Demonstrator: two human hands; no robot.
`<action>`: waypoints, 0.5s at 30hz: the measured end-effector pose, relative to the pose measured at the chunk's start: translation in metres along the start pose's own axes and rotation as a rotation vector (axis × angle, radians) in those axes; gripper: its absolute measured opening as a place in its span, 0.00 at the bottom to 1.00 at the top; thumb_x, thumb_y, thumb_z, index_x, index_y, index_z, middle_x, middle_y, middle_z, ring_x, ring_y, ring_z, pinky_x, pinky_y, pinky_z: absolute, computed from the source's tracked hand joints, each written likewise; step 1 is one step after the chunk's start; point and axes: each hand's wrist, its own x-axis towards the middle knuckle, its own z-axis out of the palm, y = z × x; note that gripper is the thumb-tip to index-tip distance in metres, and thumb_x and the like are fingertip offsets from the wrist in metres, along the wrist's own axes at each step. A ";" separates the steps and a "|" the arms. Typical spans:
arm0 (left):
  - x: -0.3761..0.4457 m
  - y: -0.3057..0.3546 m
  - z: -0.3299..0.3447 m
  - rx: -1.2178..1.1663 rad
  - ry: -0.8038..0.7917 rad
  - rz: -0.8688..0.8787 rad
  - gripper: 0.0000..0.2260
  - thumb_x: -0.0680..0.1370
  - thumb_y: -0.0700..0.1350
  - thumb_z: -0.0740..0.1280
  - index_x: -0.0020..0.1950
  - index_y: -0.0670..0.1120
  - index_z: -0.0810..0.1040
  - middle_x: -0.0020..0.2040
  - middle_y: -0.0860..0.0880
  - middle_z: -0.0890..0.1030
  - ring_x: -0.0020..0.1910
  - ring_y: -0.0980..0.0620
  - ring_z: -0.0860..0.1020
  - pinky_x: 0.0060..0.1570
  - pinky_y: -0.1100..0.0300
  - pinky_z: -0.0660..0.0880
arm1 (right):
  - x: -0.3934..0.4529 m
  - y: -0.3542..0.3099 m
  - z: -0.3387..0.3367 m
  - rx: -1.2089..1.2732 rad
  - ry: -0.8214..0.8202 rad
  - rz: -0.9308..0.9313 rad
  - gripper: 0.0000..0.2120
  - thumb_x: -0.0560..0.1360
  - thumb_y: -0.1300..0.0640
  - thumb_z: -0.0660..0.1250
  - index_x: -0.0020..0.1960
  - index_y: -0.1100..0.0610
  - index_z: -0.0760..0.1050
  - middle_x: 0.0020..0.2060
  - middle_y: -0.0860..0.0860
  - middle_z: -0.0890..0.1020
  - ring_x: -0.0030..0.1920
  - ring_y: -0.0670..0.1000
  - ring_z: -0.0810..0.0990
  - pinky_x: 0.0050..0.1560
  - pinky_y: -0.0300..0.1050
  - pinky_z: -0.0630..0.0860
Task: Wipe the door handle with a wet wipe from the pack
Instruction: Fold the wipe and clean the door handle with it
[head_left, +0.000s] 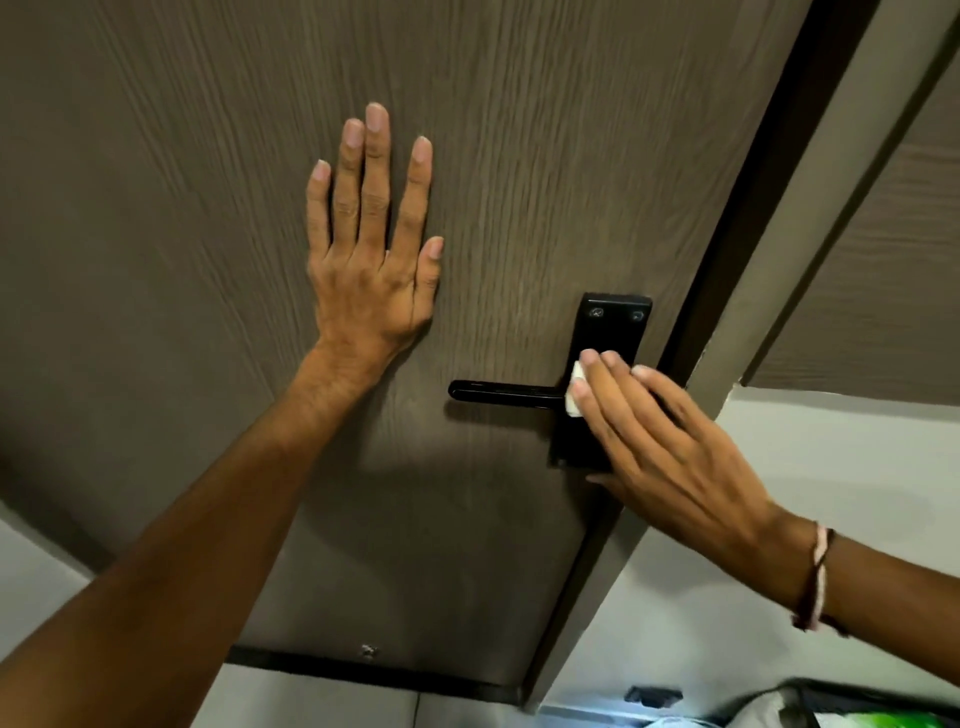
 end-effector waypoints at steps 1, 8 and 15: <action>-0.001 0.000 -0.001 0.002 -0.004 -0.002 0.27 0.86 0.53 0.47 0.84 0.48 0.46 0.78 0.34 0.61 0.81 0.38 0.56 0.82 0.45 0.48 | 0.006 -0.010 -0.001 0.018 0.018 0.006 0.47 0.79 0.41 0.65 0.83 0.68 0.49 0.82 0.69 0.51 0.82 0.66 0.51 0.83 0.60 0.41; -0.003 -0.004 -0.005 0.003 -0.037 -0.014 0.28 0.86 0.53 0.48 0.84 0.47 0.48 0.80 0.33 0.59 0.83 0.49 0.42 0.83 0.46 0.46 | 0.066 -0.071 -0.006 0.050 0.136 -0.087 0.42 0.81 0.42 0.59 0.83 0.66 0.47 0.83 0.64 0.56 0.82 0.61 0.58 0.83 0.58 0.51; 0.002 0.001 -0.008 -0.016 0.002 -0.017 0.28 0.85 0.51 0.49 0.84 0.43 0.50 0.78 0.28 0.63 0.83 0.41 0.51 0.83 0.46 0.46 | 0.001 -0.019 0.020 -0.054 0.123 -0.035 0.43 0.81 0.45 0.62 0.84 0.63 0.45 0.84 0.64 0.45 0.84 0.64 0.43 0.83 0.60 0.37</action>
